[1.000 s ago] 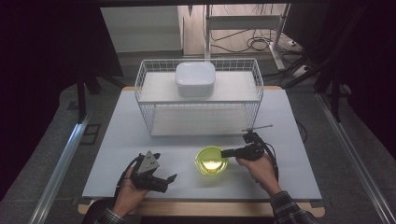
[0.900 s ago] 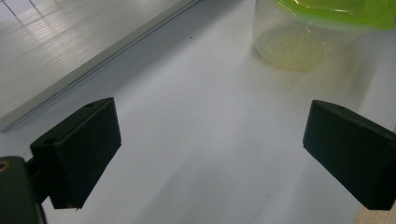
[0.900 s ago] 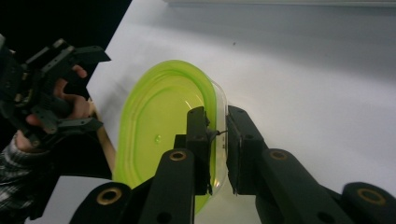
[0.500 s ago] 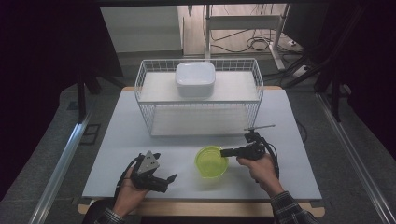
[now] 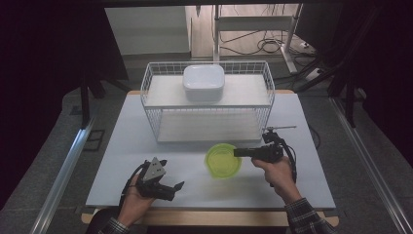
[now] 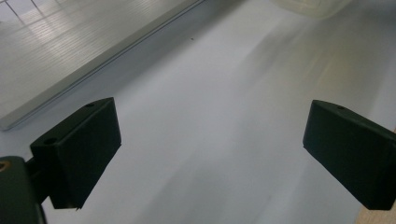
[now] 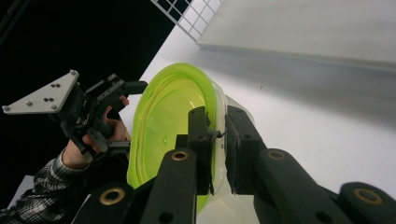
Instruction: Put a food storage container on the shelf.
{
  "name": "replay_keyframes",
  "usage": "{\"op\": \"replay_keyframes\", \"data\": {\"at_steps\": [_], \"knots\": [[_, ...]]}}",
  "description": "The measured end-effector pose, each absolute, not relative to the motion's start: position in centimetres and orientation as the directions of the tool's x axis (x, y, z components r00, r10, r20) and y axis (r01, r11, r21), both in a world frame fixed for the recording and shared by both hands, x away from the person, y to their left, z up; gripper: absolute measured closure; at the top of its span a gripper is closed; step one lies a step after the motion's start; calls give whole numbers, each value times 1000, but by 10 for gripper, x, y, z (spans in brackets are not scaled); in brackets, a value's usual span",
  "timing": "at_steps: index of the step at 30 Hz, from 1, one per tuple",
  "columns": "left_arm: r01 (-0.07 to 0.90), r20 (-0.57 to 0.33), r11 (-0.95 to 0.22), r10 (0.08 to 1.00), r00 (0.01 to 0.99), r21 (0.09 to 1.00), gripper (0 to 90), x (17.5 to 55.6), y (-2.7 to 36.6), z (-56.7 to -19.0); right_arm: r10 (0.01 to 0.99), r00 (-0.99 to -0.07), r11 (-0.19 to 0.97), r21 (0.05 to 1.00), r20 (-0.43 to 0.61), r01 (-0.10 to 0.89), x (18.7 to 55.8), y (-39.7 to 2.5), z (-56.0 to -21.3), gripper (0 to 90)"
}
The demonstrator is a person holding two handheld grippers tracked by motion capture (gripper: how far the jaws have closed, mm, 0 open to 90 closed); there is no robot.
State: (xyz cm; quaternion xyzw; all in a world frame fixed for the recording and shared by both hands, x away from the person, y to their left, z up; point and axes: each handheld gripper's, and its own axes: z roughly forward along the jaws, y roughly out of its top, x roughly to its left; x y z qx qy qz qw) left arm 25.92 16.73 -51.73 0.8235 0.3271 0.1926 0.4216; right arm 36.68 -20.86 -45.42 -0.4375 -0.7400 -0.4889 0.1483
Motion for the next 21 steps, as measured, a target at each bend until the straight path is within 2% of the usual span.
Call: {"op": "replay_keyframes", "data": {"at_steps": [21], "knots": [[376, 31, -413, 707, 707, 830, 39, 260, 170, -516, 458, -607, 62, 658, 649, 750, 370, -214, -408, 820]]}}
